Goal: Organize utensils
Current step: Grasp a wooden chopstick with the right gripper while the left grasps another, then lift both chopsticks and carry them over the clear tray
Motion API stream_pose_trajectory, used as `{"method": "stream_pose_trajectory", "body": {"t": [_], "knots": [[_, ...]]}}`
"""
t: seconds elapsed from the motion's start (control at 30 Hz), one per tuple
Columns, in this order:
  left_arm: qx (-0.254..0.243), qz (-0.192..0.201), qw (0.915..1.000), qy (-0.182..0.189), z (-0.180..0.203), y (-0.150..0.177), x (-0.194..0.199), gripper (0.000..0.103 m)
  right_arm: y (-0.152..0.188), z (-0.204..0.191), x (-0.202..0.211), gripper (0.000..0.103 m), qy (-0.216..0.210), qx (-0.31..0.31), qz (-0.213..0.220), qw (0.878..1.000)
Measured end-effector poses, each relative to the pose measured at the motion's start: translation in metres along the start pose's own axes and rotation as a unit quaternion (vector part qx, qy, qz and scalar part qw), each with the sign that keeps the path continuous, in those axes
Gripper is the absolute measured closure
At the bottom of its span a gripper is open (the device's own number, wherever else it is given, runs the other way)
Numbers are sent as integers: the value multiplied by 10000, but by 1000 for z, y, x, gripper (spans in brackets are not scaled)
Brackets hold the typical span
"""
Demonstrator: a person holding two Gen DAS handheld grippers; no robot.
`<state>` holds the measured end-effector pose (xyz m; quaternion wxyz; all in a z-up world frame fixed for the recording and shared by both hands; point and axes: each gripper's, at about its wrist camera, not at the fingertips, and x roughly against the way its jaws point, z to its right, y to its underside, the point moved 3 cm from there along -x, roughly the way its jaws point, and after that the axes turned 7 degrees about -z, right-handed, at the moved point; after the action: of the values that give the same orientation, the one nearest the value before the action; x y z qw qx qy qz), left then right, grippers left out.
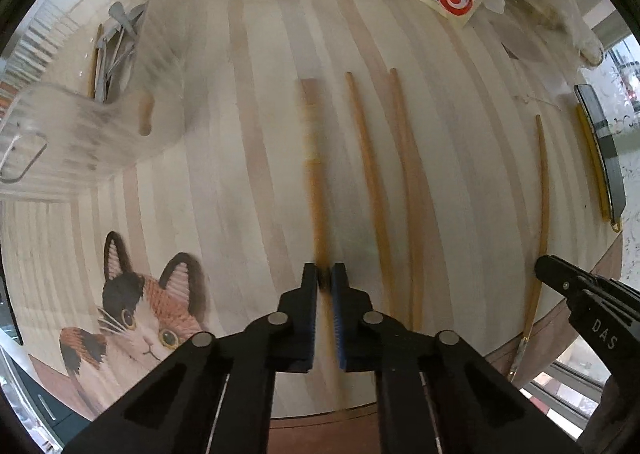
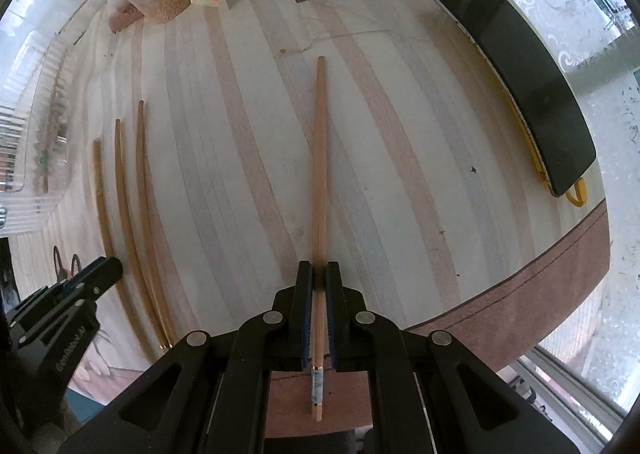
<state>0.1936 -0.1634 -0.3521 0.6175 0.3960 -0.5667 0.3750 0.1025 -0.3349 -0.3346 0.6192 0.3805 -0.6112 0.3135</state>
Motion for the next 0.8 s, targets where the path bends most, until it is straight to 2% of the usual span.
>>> {"method": "stream_pose_trajectory", "body": {"t": [0.23, 0.43, 0.53, 0.73, 0.8], "knots": [[13, -142, 9999, -44, -24, 23, 3, 99, 7, -29, -6, 96, 42, 224, -71, 9997], [31, -215, 9998, -47, -39, 36, 0, 99, 21, -58, -12, 96, -107, 500, -254, 9984], [75, -258, 9996, -22, -54, 42, -1, 99, 22, -69, -12, 96, 67, 656, -238, 9975], [71, -260, 9996, -37, -52, 48, -4, 96, 21, -76, -10, 96, 146, 710, -306, 9969], [33, -281, 9996, -49, -46, 34, -7, 96, 20, -74, -14, 96, 172, 751, -320, 9965]]}}
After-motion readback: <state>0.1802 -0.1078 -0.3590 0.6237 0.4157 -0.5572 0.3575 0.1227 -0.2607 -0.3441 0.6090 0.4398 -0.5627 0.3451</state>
